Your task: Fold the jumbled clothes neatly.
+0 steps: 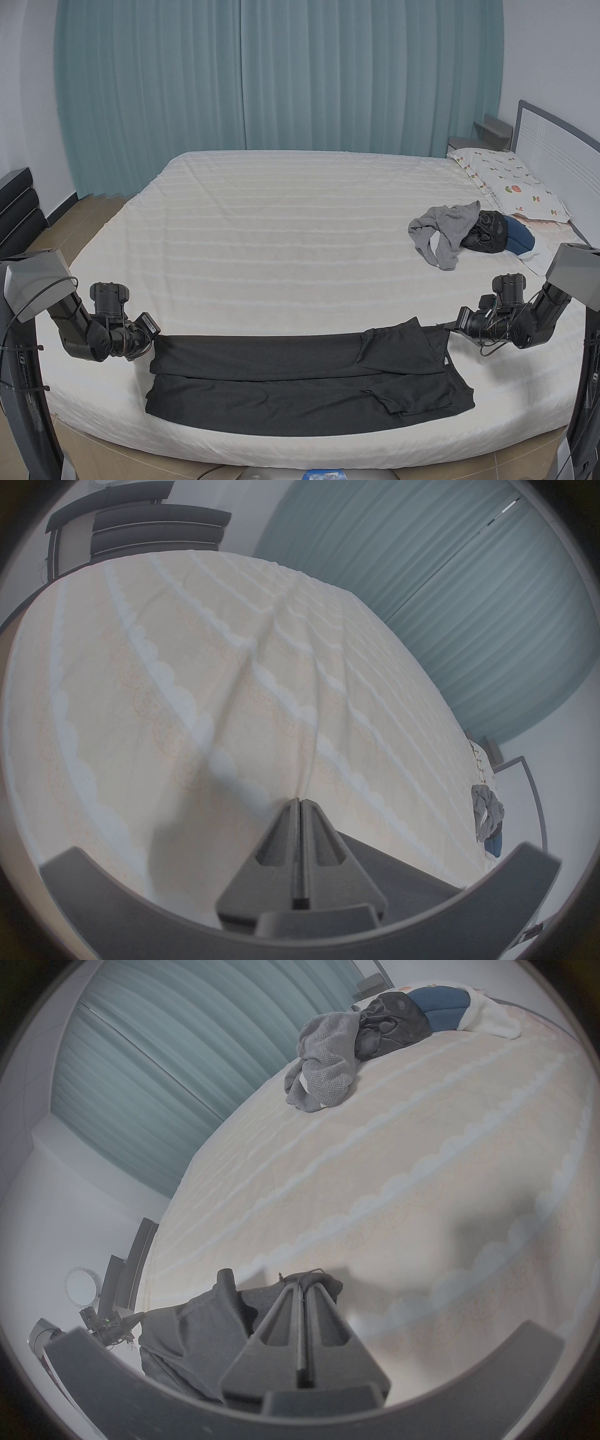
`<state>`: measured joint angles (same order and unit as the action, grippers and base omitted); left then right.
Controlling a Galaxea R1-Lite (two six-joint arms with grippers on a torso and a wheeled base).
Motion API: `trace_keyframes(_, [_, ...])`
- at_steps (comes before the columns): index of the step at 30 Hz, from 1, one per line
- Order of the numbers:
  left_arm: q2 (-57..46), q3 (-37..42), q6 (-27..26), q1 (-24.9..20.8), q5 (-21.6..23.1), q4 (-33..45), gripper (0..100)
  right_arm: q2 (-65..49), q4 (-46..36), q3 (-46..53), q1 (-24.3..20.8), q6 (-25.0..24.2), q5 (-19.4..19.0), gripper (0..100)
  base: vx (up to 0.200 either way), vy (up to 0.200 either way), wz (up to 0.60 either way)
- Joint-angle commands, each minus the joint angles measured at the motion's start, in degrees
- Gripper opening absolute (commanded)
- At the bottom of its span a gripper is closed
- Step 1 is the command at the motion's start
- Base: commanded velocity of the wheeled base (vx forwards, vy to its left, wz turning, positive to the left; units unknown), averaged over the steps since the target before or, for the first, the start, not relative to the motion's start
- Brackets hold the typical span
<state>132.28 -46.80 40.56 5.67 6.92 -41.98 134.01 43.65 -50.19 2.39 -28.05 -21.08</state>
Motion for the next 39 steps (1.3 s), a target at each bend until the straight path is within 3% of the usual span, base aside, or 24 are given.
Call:
trace_keyframes(1, [-0.1, -0.1, 0.0, -0.1, 0.0, 0.1, 0, 0.0, -0.1, 0.1, 0.0, 0.1, 0.0, 0, 0.0, 0.0, 0.0])
trace_keyframes(8, [0.0, -0.5, 0.0, -0.3, 0.1, 0.4, 0, 0.1, -0.1, 0.1, -0.3, 0.2, 0.0, 0, 0.0, 0.0, 0.0])
trace_keyframes(9, [-0.1, -0.3, 0.0, -0.3, 0.1, 0.2, 100, -0.2, 0.0, 0.3, -0.4, 0.2, -0.2, 100, 0.0, 0.0, 0.0])
trace_keyframes(22, [-5.0, 3.1, 0.4, 0.0, 0.7, 0.0, 100, -2.9, 0.6, 0.0, -0.3, -1.0, -0.8, 100, 0.0, 0.0, 0.0])
trace_keyframes(31, [-8.8, 6.0, 0.5, -1.4, 0.9, 0.3, 100, -8.1, 0.5, 0.6, -1.2, -2.1, -0.2, 100, -0.2, 0.0, 0.0])
trace_keyframes(39, [-10.4, 11.6, 0.5, -2.9, 1.8, 0.0, 100, -14.7, 0.6, 7.1, -2.5, -4.1, -0.3, 100, 0.0, 0.0, 0.0])
